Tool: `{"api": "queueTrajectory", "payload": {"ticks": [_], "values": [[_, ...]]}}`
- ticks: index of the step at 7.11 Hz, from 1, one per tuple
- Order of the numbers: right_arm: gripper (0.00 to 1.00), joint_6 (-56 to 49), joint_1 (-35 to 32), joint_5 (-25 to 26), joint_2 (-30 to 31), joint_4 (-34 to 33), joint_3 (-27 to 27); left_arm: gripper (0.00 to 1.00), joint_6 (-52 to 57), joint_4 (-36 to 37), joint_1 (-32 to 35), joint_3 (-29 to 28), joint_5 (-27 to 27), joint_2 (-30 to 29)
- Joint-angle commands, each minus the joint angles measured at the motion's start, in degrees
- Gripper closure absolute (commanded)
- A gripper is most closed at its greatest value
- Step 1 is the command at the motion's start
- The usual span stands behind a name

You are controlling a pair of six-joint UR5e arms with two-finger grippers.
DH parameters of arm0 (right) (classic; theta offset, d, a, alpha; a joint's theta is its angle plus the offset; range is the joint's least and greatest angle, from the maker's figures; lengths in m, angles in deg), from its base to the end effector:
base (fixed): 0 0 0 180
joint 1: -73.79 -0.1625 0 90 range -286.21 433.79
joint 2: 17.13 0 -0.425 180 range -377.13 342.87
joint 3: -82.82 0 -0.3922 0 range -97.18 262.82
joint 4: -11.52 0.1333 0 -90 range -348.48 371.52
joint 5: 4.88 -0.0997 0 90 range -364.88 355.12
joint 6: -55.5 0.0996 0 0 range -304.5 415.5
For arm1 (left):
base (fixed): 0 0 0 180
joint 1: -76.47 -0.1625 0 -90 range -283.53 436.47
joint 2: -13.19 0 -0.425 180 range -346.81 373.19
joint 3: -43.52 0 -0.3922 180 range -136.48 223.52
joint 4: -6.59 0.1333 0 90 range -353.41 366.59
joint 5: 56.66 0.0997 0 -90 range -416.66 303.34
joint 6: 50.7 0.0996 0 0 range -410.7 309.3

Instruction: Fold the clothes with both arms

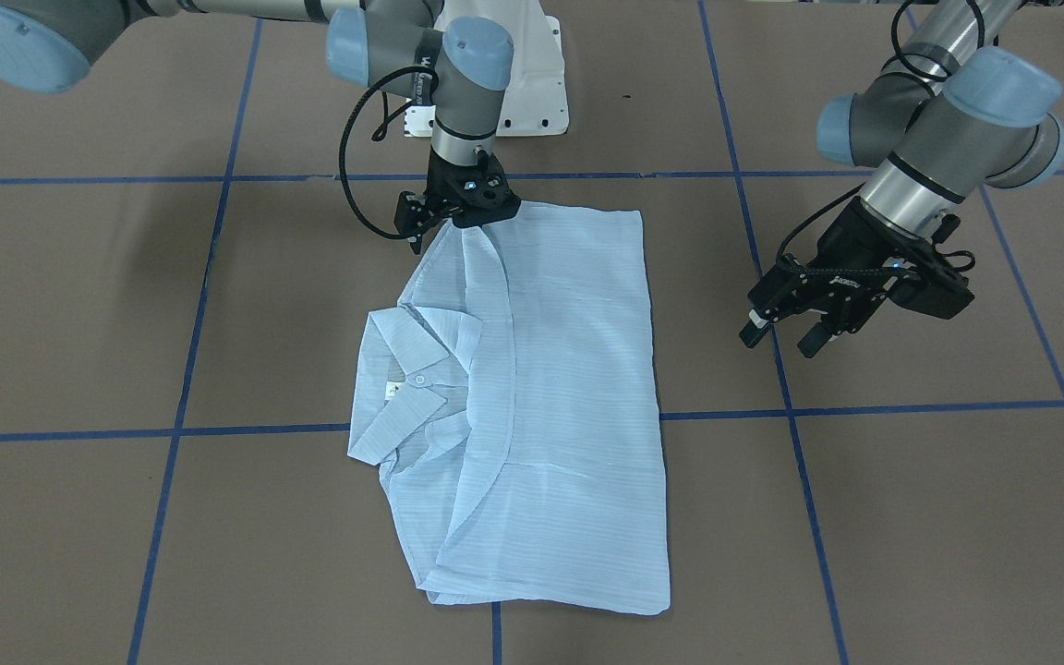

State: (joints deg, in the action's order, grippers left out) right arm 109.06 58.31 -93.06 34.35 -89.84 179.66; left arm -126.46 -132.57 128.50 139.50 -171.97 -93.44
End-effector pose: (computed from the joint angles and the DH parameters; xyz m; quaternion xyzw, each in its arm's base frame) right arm -0.6175 -0.3126 0.2427 0.1416 -0.2562 -0.1694 0.9411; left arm 0.2979 -0.5291 0.3524 0.1640 0.5759 -0.1345 0.7895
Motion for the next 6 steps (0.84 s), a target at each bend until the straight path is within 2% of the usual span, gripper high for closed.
{"api": "queueTrajectory", "payload": {"ticks": [1, 3, 4, 6], "values": [[0.00, -4.32, -1.39, -0.24, 8.69, -2.86, 10.69, 0.00, 0.00, 0.03, 0.00, 0.00, 0.00, -0.07], [0.00, -4.16, -1.57, 0.11, 17.64, -3.23, 17.12, 0.00, 0.00, -0.06, 0.09, 0.26, 0.00, -0.07], [0.00, -4.25, -1.74, 0.11, 19.86, -3.23, 19.68, 0.00, 0.00, 0.03, 0.09, 0.87, 0.00, -0.07], [0.00, -4.25, -1.92, 0.20, 24.95, -2.79, 21.98, 0.00, 0.00, 0.03, 0.09, 1.23, 0.00, -0.07]]}}
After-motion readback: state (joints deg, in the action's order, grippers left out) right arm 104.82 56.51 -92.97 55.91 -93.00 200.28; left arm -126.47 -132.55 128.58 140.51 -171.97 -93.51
